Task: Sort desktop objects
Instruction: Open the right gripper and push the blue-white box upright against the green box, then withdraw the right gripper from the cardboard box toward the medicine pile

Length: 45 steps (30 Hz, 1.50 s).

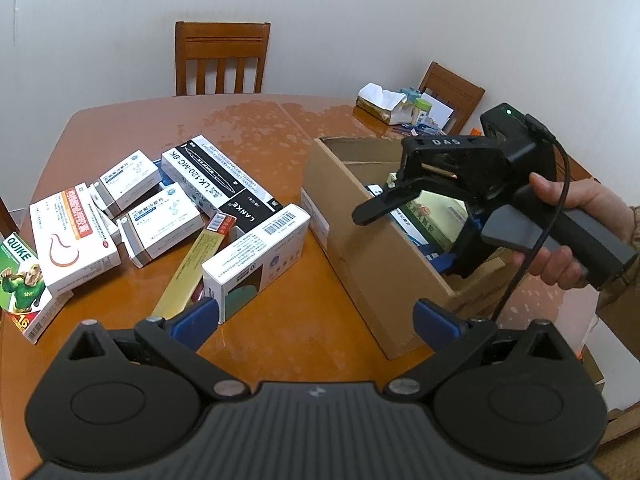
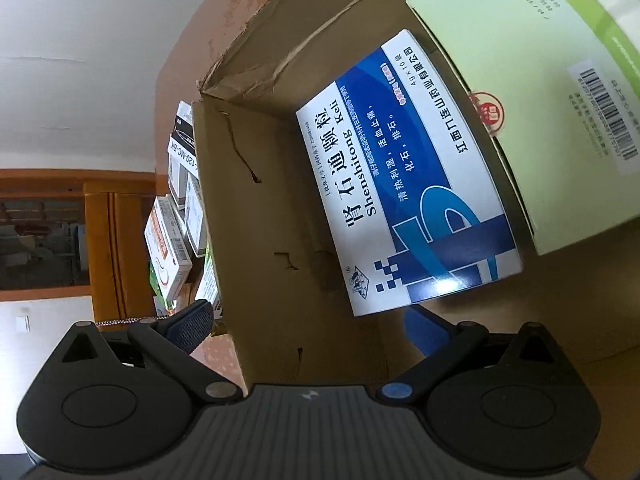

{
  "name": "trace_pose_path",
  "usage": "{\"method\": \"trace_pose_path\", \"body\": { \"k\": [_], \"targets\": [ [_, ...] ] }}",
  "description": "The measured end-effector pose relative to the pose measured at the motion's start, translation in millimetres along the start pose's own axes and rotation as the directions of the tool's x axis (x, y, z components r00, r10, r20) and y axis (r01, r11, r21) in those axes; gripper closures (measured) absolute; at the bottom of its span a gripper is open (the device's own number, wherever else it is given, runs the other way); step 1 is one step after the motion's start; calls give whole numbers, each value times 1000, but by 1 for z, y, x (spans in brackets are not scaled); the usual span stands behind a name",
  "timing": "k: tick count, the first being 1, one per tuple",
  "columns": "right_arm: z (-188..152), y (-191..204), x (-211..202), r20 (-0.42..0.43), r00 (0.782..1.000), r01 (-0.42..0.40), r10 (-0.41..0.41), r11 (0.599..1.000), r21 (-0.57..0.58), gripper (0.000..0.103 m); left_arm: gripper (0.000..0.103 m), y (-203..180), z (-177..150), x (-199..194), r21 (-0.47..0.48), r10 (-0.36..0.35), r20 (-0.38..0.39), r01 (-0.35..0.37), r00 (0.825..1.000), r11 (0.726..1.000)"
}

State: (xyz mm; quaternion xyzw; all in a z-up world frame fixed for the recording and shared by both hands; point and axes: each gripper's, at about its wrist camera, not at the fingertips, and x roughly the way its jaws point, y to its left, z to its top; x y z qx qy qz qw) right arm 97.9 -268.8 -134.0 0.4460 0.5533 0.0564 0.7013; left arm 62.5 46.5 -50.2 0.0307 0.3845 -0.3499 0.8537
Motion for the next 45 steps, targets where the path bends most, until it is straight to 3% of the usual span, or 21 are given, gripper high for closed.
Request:
{"method": "trace_pose_path", "body": {
  "k": [8, 18, 27, 45],
  "targets": [
    [1, 7, -19, 49, 997, -58, 59, 998, -22, 0, 0, 1, -1, -4, -5, 5, 8, -5, 1000, 1000],
    [14, -14, -69, 232, 970, -83, 66, 995, 61, 0, 0, 0, -1, -3, -4, 3, 10, -3, 1000, 1000],
    [9, -10, -41, 203, 976, -102, 84, 992, 76, 0, 0, 1, -2, -4, -10, 17, 14, -17, 1000, 1000],
    [-3, 3, -77, 310, 946, -117, 99, 992, 38, 0, 0, 5, -6, -12, -39, 44, 31, -43, 999, 998]
  ]
}}
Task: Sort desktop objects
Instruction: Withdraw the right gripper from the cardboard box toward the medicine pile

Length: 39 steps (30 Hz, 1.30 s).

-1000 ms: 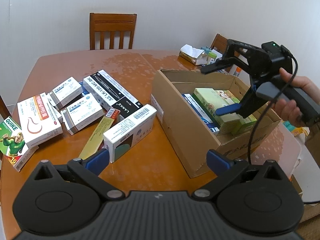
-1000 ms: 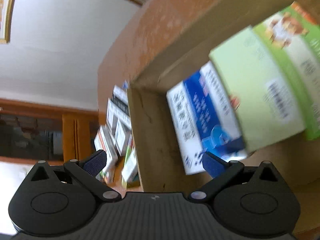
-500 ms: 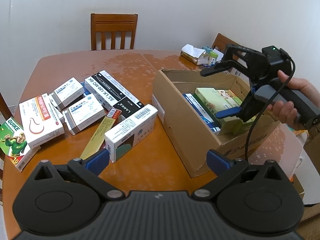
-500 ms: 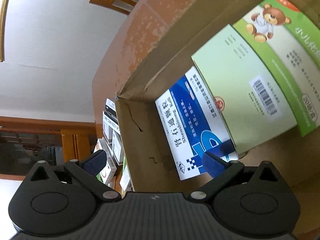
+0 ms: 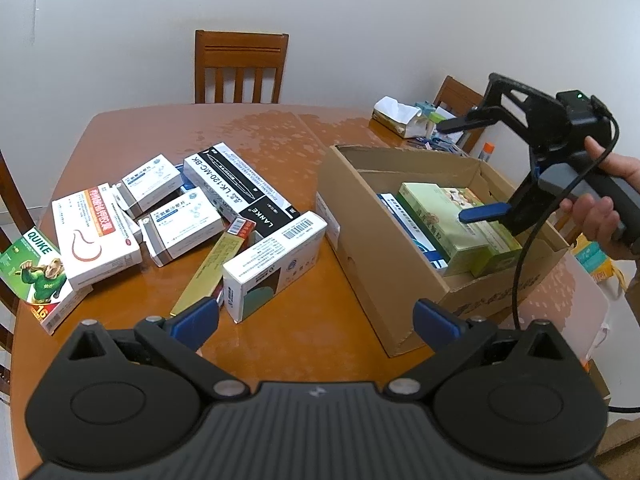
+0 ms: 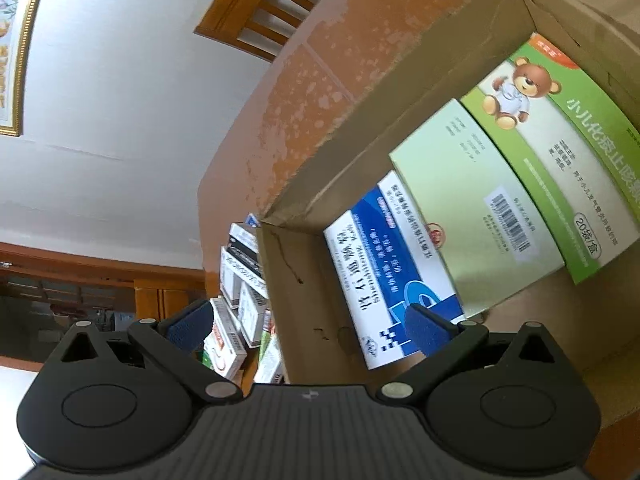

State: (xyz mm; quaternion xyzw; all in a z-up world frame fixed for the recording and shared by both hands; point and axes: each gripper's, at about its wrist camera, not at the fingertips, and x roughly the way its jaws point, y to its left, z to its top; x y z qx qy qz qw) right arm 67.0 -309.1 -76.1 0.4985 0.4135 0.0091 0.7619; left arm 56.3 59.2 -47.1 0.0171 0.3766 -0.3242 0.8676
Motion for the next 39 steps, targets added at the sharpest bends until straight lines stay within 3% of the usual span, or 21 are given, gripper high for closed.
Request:
{"method": "trace_pose_path", "body": {
  "k": [11, 24, 30, 39],
  "targets": [
    [-2, 12, -44, 168, 986, 7, 0, 999, -41, 0, 0, 4, -5, -6, -17, 8, 4, -8, 1000, 1000],
    [18, -46, -114, 314, 948, 39, -49, 999, 36, 0, 0, -36, 3, 12, 22, 4, -5, -4, 1000, 1000],
    [41, -62, -116, 288, 957, 35, -39, 999, 20, 0, 0, -53, 1, 19, 6, 44, -10, -44, 999, 999],
    [63, -43, -83, 173, 985, 4, 6, 998, -55, 0, 0, -68, -8, 13, -46, 113, -16, -113, 994, 993]
  ]
}}
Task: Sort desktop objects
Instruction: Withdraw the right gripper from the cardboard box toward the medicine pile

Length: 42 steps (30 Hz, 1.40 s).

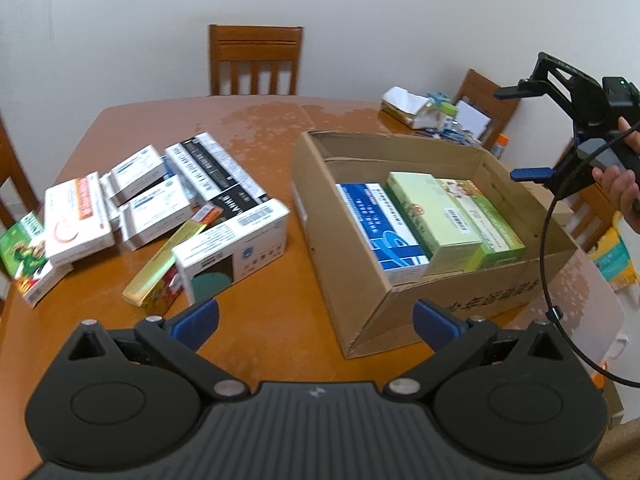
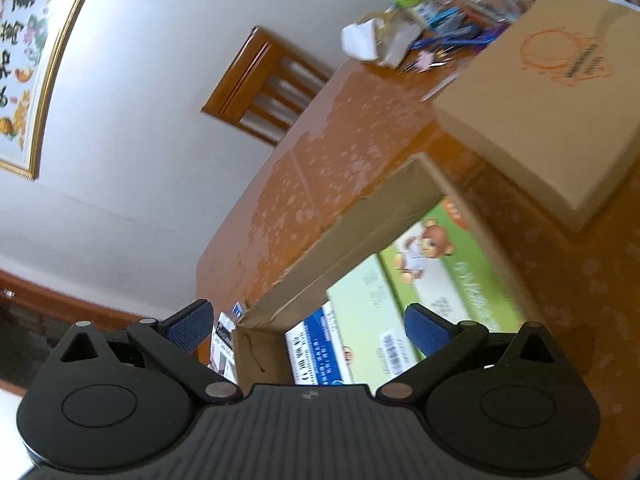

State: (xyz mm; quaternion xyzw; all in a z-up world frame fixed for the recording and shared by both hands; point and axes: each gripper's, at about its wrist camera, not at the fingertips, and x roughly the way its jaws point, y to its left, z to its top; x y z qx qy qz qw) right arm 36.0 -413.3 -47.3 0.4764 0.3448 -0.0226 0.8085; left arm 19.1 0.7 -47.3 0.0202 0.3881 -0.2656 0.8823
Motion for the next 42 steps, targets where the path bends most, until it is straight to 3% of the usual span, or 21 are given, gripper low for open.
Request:
{"method": "trace_pose_path", "body": {
  "k": [5, 20, 31, 42],
  "targets": [
    [-5, 19, 21, -49, 999, -11, 9, 999, -30, 0, 0, 9, -3, -2, 1, 7, -11, -7, 1000, 1000],
    [-59, 100, 51, -49, 996, 68, -74, 991, -117, 0, 0, 80, -6, 21, -9, -139, -33, 139, 990, 990],
    [-94, 164, 93, -93, 990, 85, -110, 968, -236, 0, 0, 122, -15, 19, -35, -150, -29, 149, 988, 988],
    [-115, 201, 140, -152, 977, 94, -150, 942, -321, 0, 0, 148, -21, 22, -70, -134, -37, 131, 990, 989]
  ]
}}
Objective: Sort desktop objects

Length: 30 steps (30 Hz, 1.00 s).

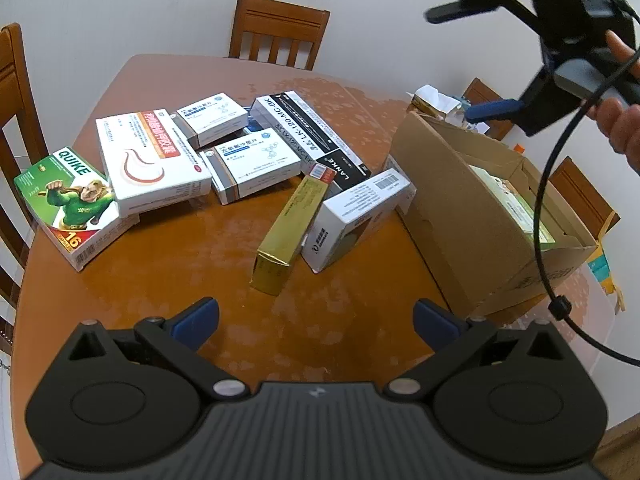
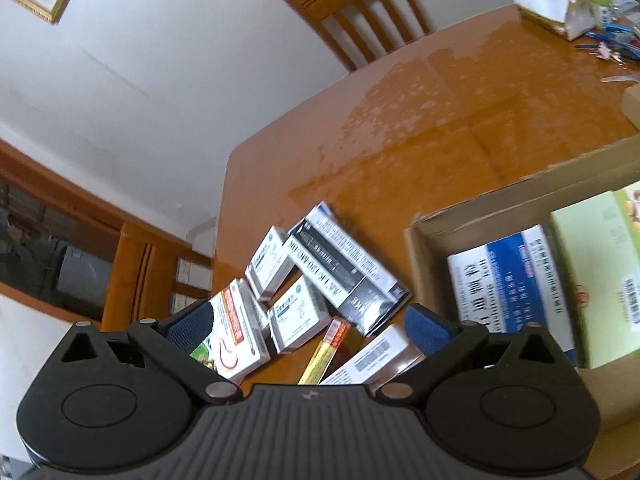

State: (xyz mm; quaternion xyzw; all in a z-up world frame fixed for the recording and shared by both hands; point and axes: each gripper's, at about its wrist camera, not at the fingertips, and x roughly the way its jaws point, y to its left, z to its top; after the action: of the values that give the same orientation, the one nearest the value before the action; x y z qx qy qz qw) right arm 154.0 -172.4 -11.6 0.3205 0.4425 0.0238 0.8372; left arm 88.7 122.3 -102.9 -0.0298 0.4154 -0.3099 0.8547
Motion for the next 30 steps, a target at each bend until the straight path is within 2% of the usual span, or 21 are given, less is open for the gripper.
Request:
{"method": "trace_pose_path", "body": {
  "k": [7, 9, 13, 18, 23, 30],
  "targets": [
    [-10, 39, 28, -34, 998, 44, -48, 992, -119, 0, 0, 7, -2, 3, -6, 7, -19, -8, 1000, 1000],
    [-18, 58, 46, -58, 995, 64, -77, 979, -196, 0, 0, 9, -3, 4, -8, 10, -24, -10, 1000, 1000],
    [-38, 103, 87, -87, 989, 81, -121, 927, -367, 0, 0, 13, -6, 3, -10, 19, -35, -19, 999, 1000],
    [-59, 149, 138, -93, 980, 102, -179, 837, -538, 0, 0, 18, -11, 2, -22, 41, -30, -42, 999, 999],
    [-66, 168, 173, -81, 971, 130, -226, 777, -616, 0, 0, 23, -15, 0, -48, 49, -14, -49, 999, 998],
    [-71, 180, 213, -86, 955, 159, -283, 736, -658, 0, 0, 31, -17, -3, -61, 59, 6, -59, 998, 996]
  ]
}}
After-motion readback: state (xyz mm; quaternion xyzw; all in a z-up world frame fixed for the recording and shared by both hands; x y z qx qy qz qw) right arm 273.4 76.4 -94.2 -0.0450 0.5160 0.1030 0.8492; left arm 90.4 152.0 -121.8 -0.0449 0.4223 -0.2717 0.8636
